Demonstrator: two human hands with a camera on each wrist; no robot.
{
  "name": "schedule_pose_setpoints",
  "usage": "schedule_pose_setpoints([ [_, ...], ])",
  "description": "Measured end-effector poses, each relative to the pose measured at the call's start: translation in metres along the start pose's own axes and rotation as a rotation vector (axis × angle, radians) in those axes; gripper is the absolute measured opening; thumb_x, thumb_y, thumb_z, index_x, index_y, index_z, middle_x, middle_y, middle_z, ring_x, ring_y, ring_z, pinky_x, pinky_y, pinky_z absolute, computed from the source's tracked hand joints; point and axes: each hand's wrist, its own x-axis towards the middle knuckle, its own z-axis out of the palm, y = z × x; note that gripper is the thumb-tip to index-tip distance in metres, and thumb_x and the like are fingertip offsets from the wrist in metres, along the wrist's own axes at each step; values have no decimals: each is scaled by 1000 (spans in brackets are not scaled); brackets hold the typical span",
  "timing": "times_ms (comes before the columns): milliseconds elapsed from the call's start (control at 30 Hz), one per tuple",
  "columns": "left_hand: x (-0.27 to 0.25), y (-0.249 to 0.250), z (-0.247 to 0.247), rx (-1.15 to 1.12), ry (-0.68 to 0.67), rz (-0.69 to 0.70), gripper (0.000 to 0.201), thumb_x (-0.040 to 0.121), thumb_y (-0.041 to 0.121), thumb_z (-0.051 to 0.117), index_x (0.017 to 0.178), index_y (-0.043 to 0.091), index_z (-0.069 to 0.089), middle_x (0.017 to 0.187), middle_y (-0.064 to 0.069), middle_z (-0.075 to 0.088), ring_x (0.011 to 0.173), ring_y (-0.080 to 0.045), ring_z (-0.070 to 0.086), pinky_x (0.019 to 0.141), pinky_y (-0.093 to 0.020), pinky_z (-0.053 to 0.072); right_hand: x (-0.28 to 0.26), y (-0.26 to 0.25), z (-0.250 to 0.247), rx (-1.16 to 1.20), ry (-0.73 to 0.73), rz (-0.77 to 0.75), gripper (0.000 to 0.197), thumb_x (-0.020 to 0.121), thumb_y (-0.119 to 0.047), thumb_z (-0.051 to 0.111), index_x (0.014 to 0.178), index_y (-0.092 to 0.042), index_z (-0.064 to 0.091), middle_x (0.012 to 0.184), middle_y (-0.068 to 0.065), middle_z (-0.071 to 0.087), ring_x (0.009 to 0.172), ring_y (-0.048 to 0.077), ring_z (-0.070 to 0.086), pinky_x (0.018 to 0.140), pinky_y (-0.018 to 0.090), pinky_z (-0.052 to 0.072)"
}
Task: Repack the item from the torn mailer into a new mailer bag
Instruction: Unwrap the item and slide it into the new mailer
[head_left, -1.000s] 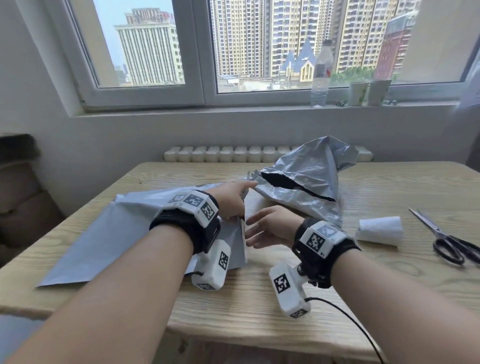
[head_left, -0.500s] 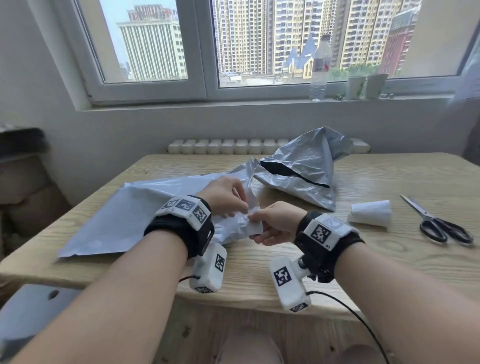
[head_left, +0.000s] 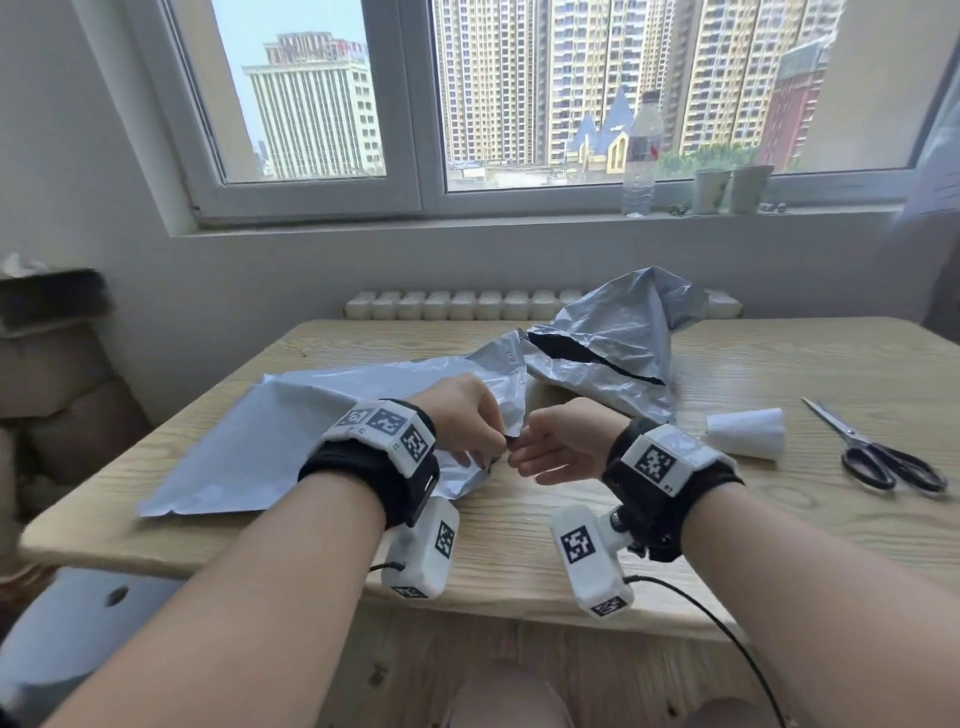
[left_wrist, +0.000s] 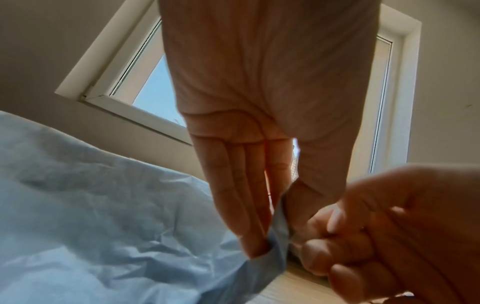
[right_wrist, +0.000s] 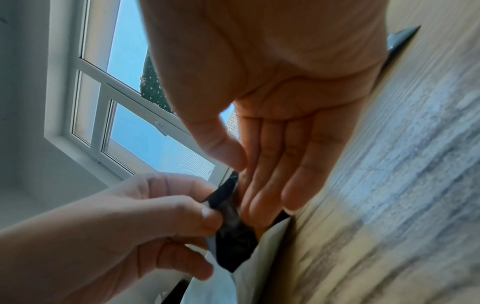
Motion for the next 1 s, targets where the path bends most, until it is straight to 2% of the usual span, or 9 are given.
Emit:
schedule_pose_setpoints([
  [100,1,-1,0,-23,0,-12,8,80,2,65,82,2,73,81,-16,74,69,-16,69,72,-28,61,2,5,-4,-58,-59,-61,17,88,-3,58,103,-3,66,86,7,72,70,15,70,63,27,59],
  [167,2,-1,0,-39,-2,-20,10,81,0,65,86,2,73,82,-17,74,70,-17,70,74,-30,61,3,7,-4,-136,-94,-81,16,84,-3,65,100,-5,67,88,7,73,69,13,72,61,25,58],
  [333,2,0,0,-56,-75,-38,11,82,-4,68,90,4,72,80,-14,72,68,-16,69,74,-26,60,5,12,2,-286,-29,-154,22,76,-24,80,87,-6,73,89,9,76,72,11,72,63,23,57],
  [400,2,1,0,-62,-72,-37,13,82,-5,69,89,5,73,84,-16,72,72,-19,70,77,-29,60,7,14,5,-315,-2,-181,19,75,-25,80,79,-8,71,86,10,76,69,11,71,60,23,56],
  [500,2,0,0,-67,-63,-41,15,82,-6,67,91,5,73,86,-17,72,76,-22,70,82,-33,59,9,16,7,-356,13,-196,9,80,-12,74,75,-7,67,80,10,73,62,11,69,64,25,56],
  [700,2,-2,-1,-62,-55,-43,16,83,-6,67,94,4,73,88,-17,73,74,-21,70,80,-31,59,7,15,0,-320,-23,-159,3,84,-9,68,82,-6,69,80,8,73,65,12,69,66,26,57],
  [800,3,-1,0,-73,-78,-44,15,80,-6,71,87,6,73,88,-16,73,75,-20,72,78,-29,60,5,14,0,-303,-108,-109,32,81,-29,74,100,-3,71,91,8,75,72,13,71,67,25,58],
  [867,4,0,1,-70,-99,-40,12,79,-4,73,85,7,74,85,-13,74,76,-19,73,76,-27,60,5,13,1,-286,-97,-109,42,80,-41,72,100,-3,72,91,8,75,71,12,71,63,22,57],
  [1000,4,-2,1,-105,-128,-36,13,78,-4,75,81,8,71,78,-10,72,69,-16,72,69,-23,60,7,15,3,-271,-79,-112,31,83,-28,72,97,-1,71,85,8,75,69,11,71,65,22,58],
])
